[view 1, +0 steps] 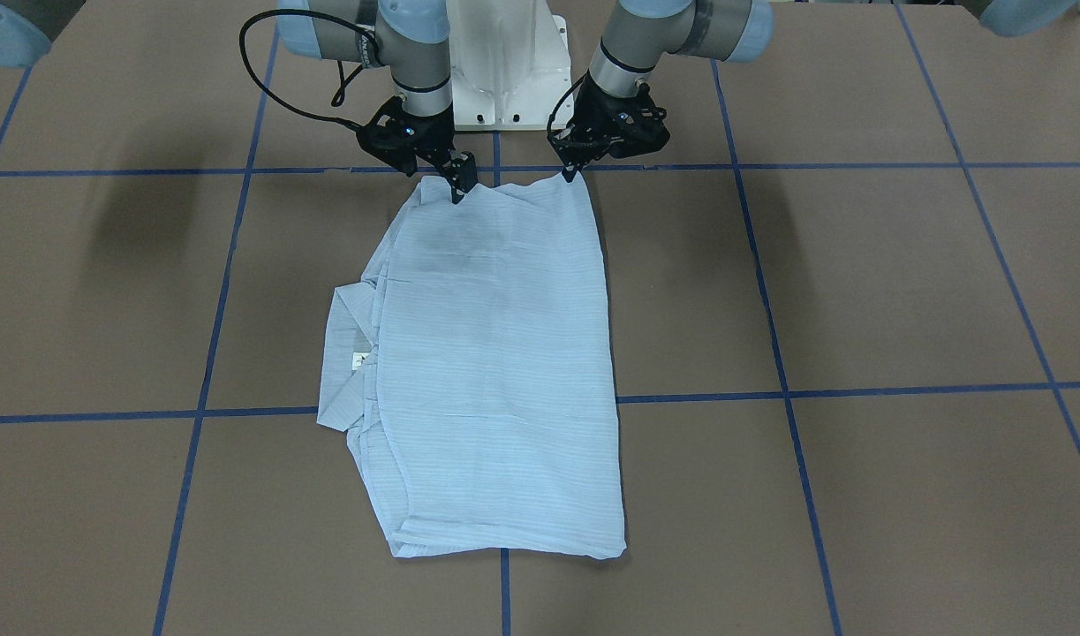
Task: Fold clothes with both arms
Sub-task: 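Grasp the near shirt corners with both grippers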
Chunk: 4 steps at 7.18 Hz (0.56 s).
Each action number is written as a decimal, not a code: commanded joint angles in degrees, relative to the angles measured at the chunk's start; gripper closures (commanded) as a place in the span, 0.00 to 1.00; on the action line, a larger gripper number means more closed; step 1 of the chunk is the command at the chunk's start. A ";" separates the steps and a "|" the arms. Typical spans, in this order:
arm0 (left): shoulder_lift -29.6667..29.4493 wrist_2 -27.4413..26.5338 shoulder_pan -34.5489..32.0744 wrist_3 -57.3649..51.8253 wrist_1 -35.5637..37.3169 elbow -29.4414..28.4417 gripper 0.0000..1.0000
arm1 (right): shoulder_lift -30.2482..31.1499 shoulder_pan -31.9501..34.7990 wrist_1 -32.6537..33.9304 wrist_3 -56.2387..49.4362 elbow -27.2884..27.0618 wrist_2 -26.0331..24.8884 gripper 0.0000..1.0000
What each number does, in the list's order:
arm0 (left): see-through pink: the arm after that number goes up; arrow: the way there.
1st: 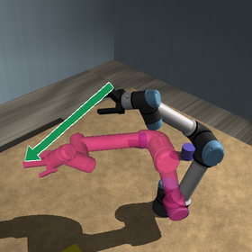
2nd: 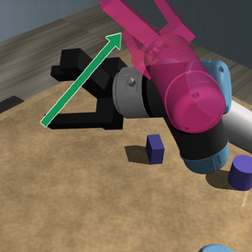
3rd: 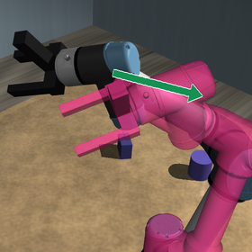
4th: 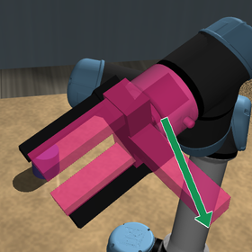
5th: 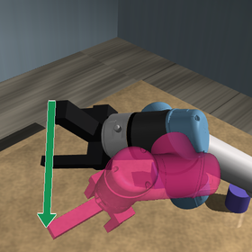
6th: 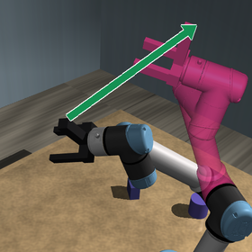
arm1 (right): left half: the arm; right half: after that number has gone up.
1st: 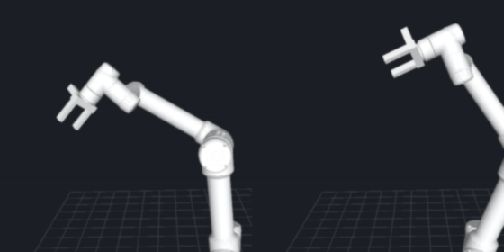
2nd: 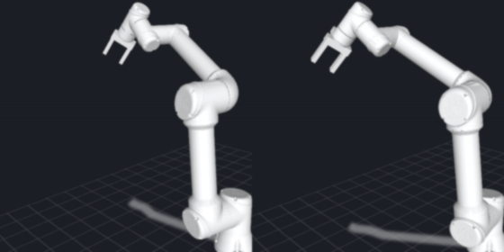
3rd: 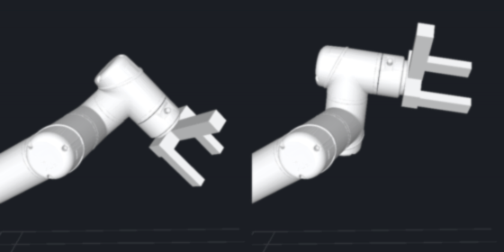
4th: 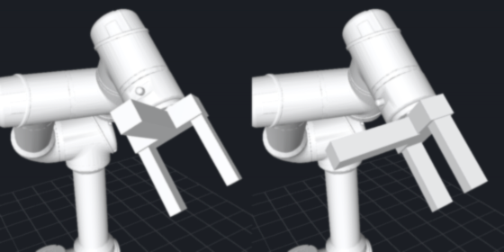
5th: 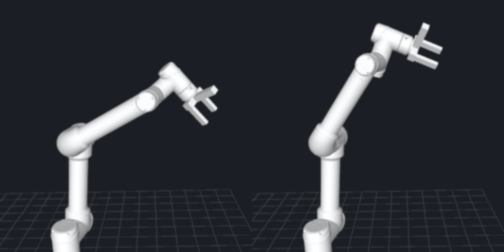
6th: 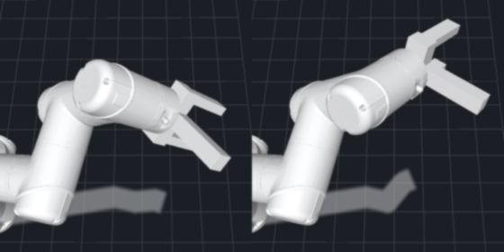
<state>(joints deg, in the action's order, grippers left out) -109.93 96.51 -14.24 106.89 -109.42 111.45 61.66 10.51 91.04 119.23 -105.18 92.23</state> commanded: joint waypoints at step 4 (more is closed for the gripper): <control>-0.02 0.00 0.00 -0.02 0.00 0.00 1.00 | -0.14 -0.05 -0.51 -0.40 0.77 -0.56 0.00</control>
<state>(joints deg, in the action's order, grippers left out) -109.95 96.51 -14.22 106.88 -109.42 111.45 61.56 10.46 90.73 118.86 -104.56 91.71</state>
